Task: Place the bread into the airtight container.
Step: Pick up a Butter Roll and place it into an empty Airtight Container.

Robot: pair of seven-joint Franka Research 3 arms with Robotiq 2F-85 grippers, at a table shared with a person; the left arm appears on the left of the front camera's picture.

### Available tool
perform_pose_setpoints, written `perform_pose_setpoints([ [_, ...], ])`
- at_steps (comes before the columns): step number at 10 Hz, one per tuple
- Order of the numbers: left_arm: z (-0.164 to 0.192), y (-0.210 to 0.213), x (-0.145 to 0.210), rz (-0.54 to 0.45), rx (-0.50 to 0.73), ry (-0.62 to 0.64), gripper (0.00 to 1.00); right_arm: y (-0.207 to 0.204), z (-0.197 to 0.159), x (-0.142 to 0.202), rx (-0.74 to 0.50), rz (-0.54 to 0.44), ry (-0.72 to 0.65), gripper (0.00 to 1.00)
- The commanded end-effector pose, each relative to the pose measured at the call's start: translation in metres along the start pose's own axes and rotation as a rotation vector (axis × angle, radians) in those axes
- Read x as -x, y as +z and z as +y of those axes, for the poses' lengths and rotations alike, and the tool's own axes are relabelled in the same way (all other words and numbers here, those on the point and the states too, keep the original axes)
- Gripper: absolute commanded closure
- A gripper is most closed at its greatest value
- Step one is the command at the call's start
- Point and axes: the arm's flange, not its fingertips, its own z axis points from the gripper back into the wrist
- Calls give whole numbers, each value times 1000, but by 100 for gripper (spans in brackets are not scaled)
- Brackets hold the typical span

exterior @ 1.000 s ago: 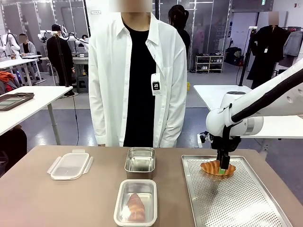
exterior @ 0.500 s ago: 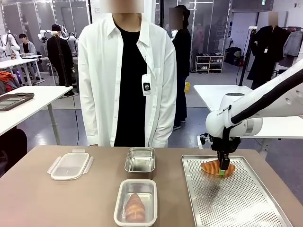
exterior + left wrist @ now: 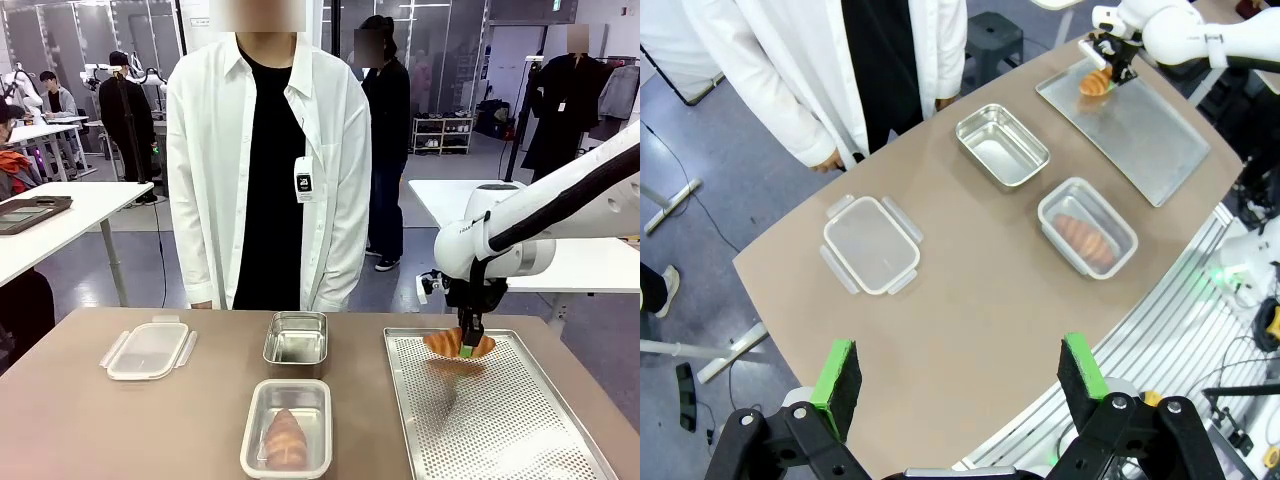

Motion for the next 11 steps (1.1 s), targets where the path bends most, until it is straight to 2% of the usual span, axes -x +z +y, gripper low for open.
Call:
perform_pose_setpoints([
  [1, 0, 1, 0, 4, 0, -18, 0, 38, 11, -9, 19, -11, 6, 58],
  [3, 0, 1, 0, 4, 0, -18, 0, 86, 32, -30, -12, -43, 38, 58],
  [4, 0, 1, 0, 4, 0, -18, 0, 105, 39, -46, -24, -35, 68, 58],
  [5, 0, 1, 0, 4, 0, -18, 0, 119, 47, -69, -11, -7, 37, 58],
  [7, 0, 1, 0, 4, 0, -18, 0, 135, 75, -142, 10, -17, 29, 58],
  [8, 0, 1, 0, 4, 0, -18, 0, 136, 90, -181, 28, 11, 44, 58],
  [11, 0, 1, 0, 4, 0, -18, 0, 119, 124, -280, 16, 79, 110, 58],
])
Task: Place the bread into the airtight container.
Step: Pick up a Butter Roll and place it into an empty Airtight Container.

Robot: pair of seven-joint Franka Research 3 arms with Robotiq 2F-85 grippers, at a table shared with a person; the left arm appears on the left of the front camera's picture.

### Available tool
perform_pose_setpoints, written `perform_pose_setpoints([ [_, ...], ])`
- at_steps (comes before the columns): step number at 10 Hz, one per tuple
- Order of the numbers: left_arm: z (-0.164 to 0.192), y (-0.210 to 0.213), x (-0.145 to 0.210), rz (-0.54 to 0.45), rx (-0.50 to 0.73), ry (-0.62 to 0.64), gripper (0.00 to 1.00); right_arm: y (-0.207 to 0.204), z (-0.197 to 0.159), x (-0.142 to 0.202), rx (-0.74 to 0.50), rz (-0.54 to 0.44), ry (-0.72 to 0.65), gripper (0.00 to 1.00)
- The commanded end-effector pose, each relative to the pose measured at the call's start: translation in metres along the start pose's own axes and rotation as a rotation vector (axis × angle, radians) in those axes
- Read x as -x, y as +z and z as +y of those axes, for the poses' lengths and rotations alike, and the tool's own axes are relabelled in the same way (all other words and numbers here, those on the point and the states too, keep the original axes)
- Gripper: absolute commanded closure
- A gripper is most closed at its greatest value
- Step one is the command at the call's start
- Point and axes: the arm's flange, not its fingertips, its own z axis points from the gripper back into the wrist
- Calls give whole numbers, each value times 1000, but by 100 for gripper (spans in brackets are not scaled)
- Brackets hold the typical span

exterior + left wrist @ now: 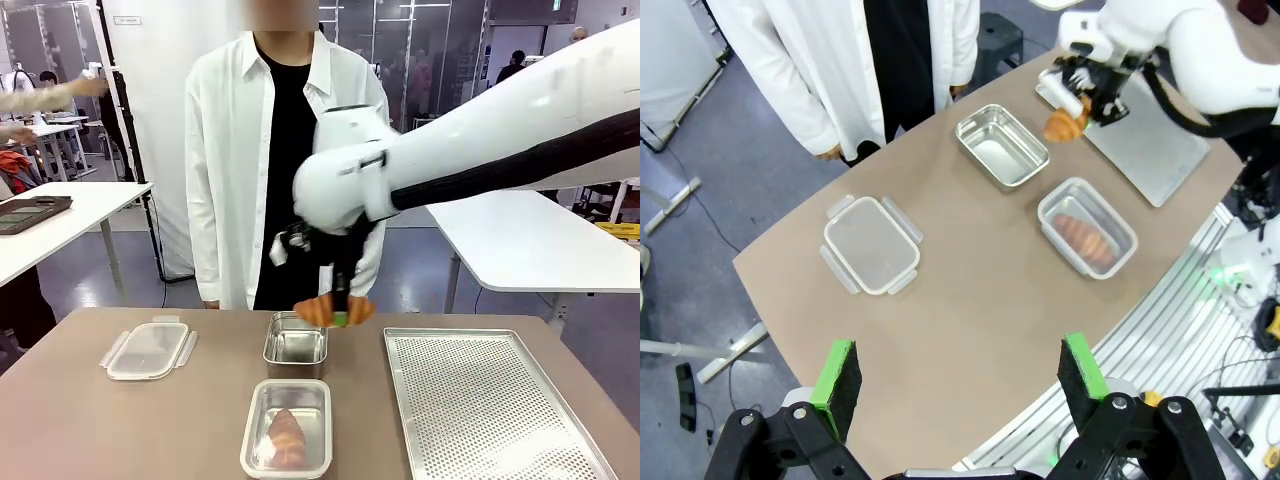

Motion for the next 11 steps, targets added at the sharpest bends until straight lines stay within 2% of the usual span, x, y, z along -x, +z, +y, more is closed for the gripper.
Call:
perform_pose_setpoints([
  [1, 1, 1, 0, 4, 0, -17, 0, -5, -16, -37, -33, 30, 16, 58],
  [4, 1, 1, 0, 4, 0, -17, 0, -12, -18, -64, -33, 35, 19, 58],
  [5, 1, 1, 0, 4, 0, -17, 0, -11, -22, -59, -50, 6, 24, 58],
  [6, 1, 1, 0, 4, 0, -17, 0, -16, -8, -60, -50, 3, 53, 58],
  [11, 1, 1, 0, 4, 0, -17, 0, -16, -8, -60, -50, 3, 53, 58],
])
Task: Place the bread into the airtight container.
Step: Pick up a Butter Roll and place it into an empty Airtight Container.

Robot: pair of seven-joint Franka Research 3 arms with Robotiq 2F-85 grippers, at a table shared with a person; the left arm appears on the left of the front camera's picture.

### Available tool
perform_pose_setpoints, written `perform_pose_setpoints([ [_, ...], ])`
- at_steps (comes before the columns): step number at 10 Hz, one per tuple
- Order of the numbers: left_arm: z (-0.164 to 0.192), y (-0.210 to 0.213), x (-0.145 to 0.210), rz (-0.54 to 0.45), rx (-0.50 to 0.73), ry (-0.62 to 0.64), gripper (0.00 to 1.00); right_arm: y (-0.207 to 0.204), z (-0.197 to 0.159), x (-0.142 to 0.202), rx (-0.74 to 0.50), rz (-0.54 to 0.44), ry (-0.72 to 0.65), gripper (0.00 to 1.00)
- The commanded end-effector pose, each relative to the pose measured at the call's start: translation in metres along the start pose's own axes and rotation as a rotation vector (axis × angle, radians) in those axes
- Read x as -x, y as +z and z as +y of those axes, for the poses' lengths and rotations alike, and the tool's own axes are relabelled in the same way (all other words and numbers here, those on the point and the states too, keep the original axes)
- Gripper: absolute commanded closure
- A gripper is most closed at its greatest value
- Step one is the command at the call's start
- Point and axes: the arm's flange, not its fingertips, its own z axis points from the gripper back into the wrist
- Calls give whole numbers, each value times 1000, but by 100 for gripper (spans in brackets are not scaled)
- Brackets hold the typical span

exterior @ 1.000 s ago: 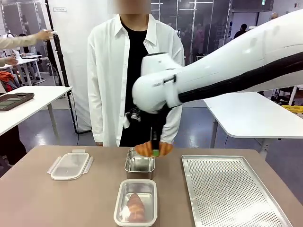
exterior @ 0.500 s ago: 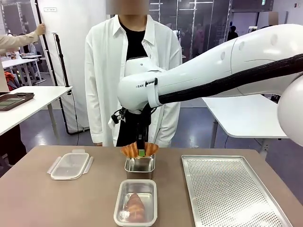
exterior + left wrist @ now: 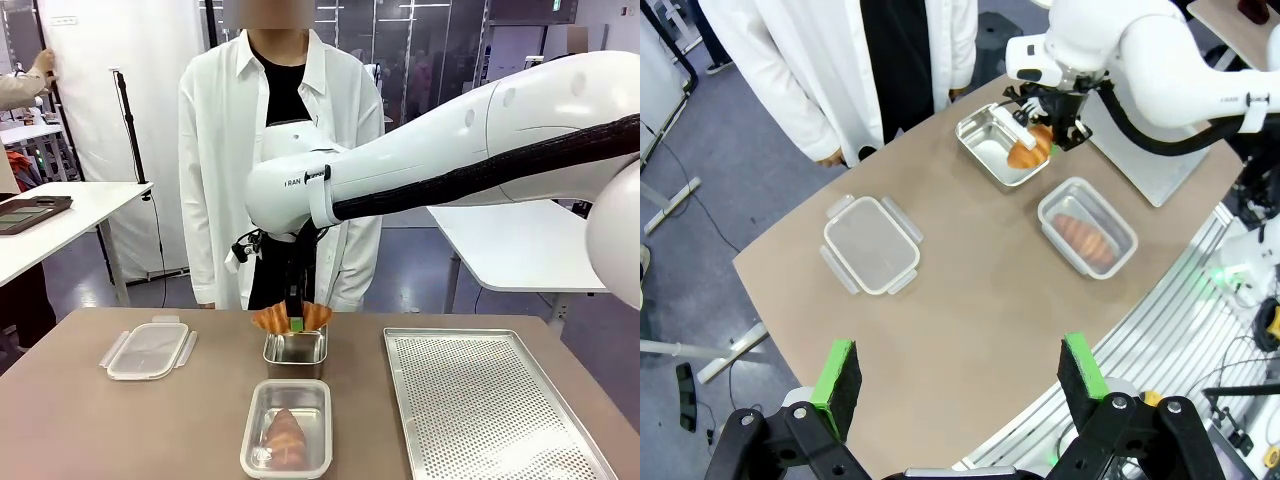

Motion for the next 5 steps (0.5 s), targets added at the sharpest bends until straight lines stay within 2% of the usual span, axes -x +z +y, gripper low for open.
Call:
perform_pose_setpoints([
  [1, 1, 1, 0, 4, 0, -17, 0, 0, 0, 0, 0, 0, 0, 57],
  [3, 1, 1, 0, 4, 0, -17, 0, -14, -14, -4, 46, 34, -347, 57],
  [4, 1, 1, 0, 4, 0, -17, 0, -17, -14, -9, -15, 25, -460, 57],
  [5, 1, 1, 0, 4, 0, -17, 0, -19, -17, -10, -14, 20, -600, 57],
])
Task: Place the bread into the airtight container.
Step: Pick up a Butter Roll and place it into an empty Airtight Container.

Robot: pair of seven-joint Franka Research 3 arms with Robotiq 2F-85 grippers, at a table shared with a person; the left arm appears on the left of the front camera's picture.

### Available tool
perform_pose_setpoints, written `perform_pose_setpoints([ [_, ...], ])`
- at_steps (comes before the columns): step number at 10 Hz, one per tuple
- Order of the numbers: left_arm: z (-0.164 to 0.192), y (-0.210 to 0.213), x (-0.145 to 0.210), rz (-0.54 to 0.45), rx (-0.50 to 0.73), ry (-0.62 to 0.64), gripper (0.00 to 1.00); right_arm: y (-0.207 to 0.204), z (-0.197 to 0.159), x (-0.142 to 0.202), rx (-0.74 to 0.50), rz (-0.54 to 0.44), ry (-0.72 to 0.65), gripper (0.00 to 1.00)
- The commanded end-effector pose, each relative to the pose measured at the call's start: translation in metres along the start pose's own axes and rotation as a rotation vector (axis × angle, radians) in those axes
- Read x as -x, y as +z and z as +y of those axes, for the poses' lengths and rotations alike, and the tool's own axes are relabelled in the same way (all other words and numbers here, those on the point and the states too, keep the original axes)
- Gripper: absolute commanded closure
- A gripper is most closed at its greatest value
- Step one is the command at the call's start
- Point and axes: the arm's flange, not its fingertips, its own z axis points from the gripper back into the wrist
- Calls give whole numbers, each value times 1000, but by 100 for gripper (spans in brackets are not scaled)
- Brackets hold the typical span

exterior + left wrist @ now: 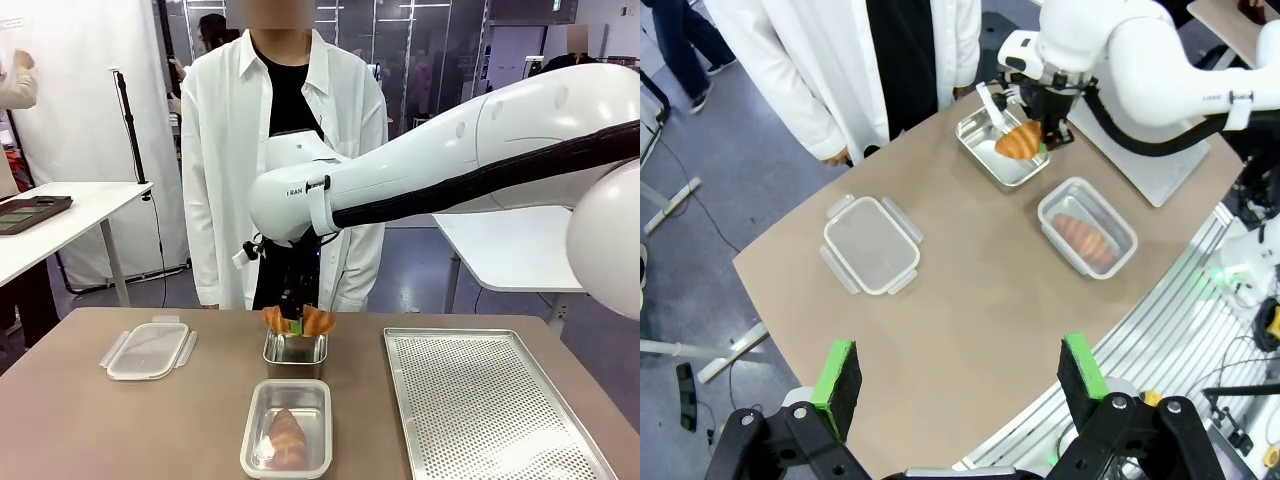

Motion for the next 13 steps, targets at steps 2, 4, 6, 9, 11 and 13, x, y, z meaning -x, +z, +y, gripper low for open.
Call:
perform_pose_setpoints([
  [2, 1, 1, 0, 4, 0, -17, 0, 1, 2, -16, -25, -61, -489, 57],
  [4, 1, 1, 0, 4, 0, -17, 0, 1, 1, -20, -30, -42, -742, 57],
  [6, 1, 1, 0, 4, 0, -17, 0, -3, -8, -26, -79, -63, -932, 57],
  [9, 1, 1, 0, 4, 0, -17, 0, -28, -29, -29, -41, -113, -955, 57],
  [11, 1, 1, 0, 4, 0, -17, 0, -48, -38, -27, -19, -80, -934, 57],
  [13, 1, 1, 0, 4, 0, -17, 0, -61, -49, -24, -41, -67, -932, 57],
])
